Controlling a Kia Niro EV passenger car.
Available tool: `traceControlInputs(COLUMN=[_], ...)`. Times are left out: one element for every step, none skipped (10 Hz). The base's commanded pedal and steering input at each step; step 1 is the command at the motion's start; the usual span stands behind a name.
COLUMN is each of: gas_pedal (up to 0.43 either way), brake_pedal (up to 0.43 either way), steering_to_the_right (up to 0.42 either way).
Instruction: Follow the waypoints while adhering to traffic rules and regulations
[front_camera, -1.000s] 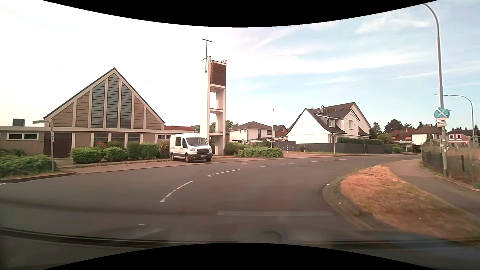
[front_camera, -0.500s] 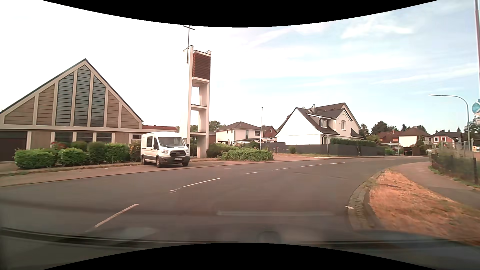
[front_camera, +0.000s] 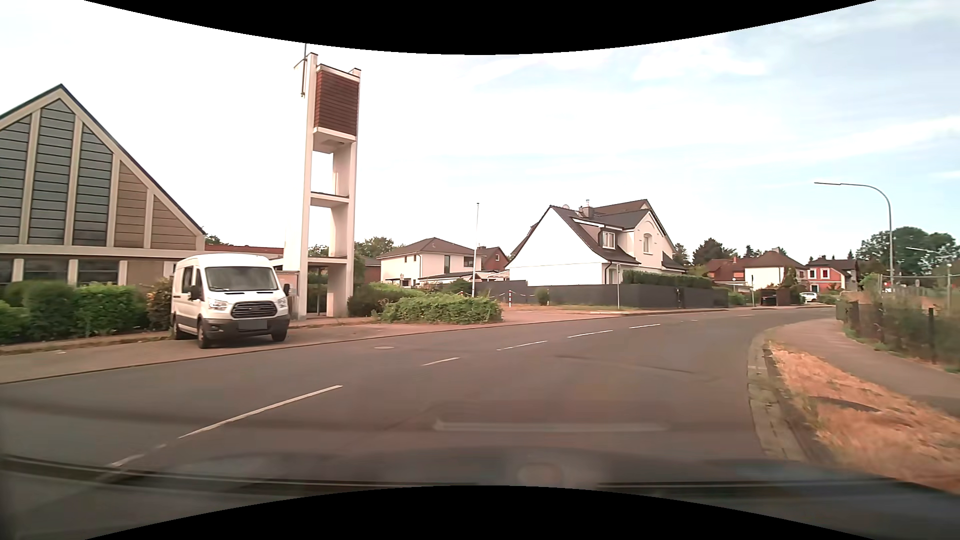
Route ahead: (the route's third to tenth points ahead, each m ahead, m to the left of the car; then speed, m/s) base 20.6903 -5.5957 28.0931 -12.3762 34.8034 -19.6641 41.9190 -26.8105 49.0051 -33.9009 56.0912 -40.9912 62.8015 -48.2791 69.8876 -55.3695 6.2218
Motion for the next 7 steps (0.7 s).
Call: traceControlInputs(gas_pedal=[0.157,0.169,0.169,0.169,0.177,0.177,0.177], brake_pedal=[0.000,0.000,0.000,0.000,0.000,0.000,0.000], steering_to_the_right=[0.193,0.203,0.205,0.202,0.188,0.176,0.165])
